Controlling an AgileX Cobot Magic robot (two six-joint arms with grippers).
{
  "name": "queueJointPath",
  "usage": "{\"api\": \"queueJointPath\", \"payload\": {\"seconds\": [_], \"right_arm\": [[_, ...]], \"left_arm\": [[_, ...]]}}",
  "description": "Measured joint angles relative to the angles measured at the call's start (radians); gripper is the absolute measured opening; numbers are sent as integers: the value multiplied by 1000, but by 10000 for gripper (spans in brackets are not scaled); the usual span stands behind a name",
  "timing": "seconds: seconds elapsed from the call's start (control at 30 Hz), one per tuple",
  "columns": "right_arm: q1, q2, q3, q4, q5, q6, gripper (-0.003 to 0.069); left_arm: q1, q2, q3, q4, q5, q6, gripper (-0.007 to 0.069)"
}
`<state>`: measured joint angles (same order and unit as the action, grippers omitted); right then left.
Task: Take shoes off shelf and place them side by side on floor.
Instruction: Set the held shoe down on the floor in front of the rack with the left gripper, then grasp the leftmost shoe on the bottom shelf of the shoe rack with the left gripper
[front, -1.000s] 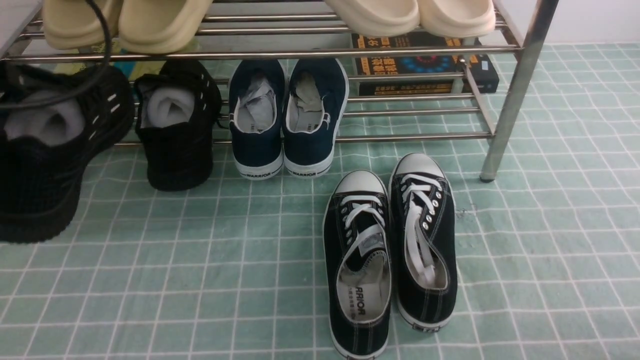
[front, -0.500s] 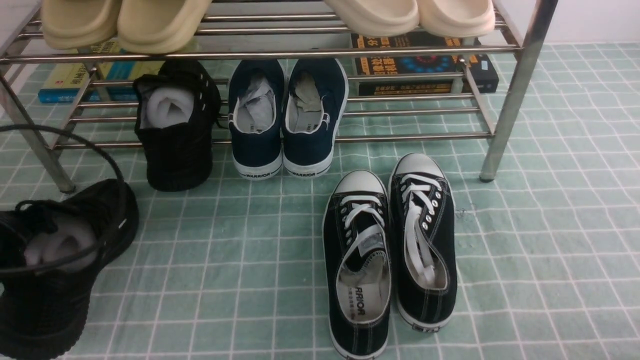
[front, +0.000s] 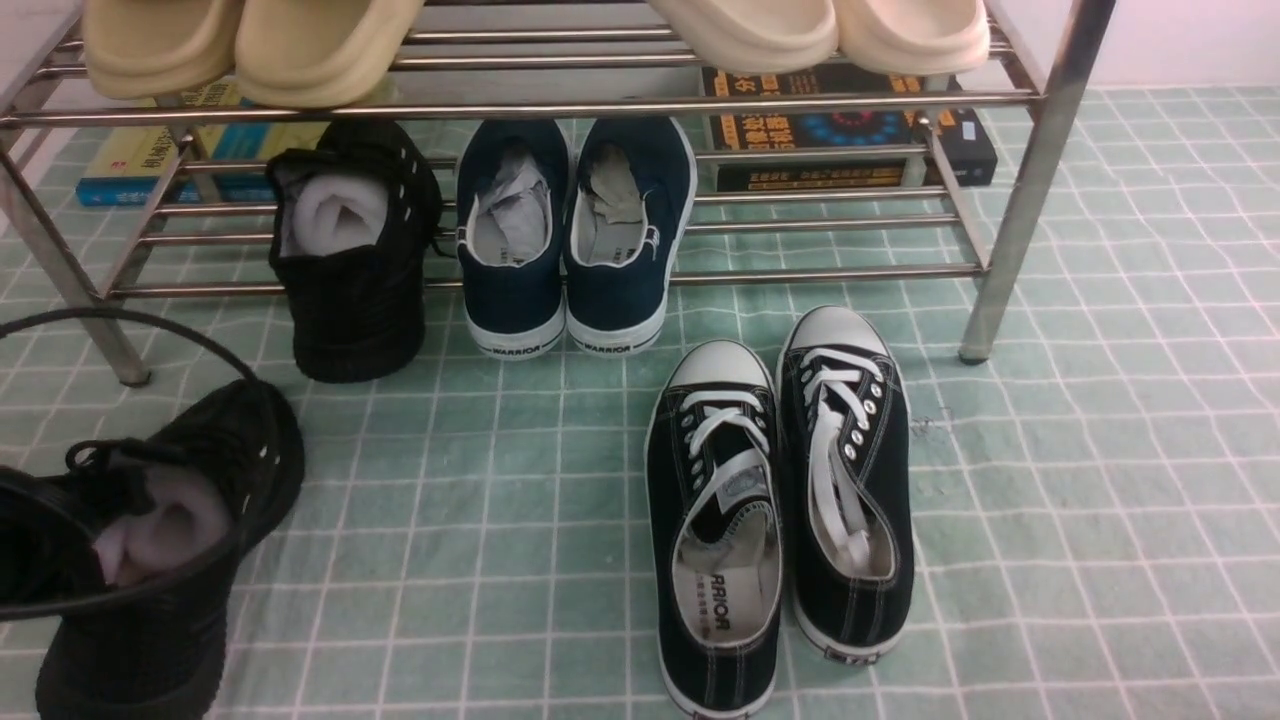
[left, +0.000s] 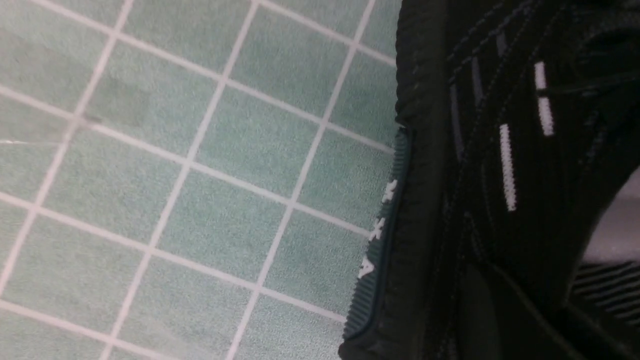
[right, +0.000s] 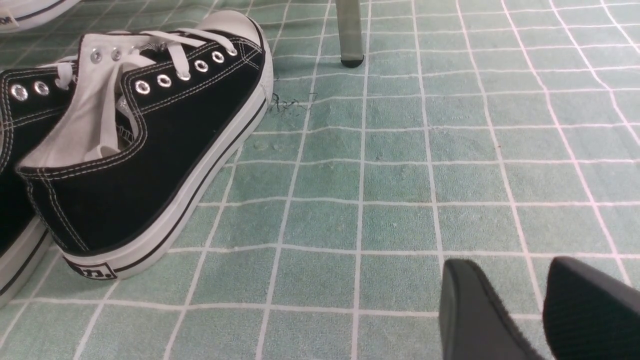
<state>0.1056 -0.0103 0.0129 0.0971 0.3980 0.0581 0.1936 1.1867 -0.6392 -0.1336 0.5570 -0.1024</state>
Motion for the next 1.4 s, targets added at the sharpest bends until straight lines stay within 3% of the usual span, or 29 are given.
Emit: {"api": "queueJointPath", "payload": {"seconds": [0.37, 0.67, 0.83, 0.97, 1.17, 1.4], "right_arm": [[0, 0, 0, 0, 0, 0, 238], [0, 0, 0, 0, 0, 0, 238], [0, 0, 0, 0, 0, 0, 238], [0, 0, 0, 0, 0, 0, 238], [0, 0, 0, 0, 0, 0, 238], [0, 0, 0, 0, 0, 0, 238]], "left_arm": [[0, 0, 7, 20, -25, 78, 55], [0, -16, -31, -23, 59, 1, 241], [0, -12, -219, -67, 262, 0, 306], [0, 27, -353, -111, 331, 2, 315], [0, 227, -623, -264, 504, 136, 316], [-18, 383, -785, -318, 564, 190, 361]]}}
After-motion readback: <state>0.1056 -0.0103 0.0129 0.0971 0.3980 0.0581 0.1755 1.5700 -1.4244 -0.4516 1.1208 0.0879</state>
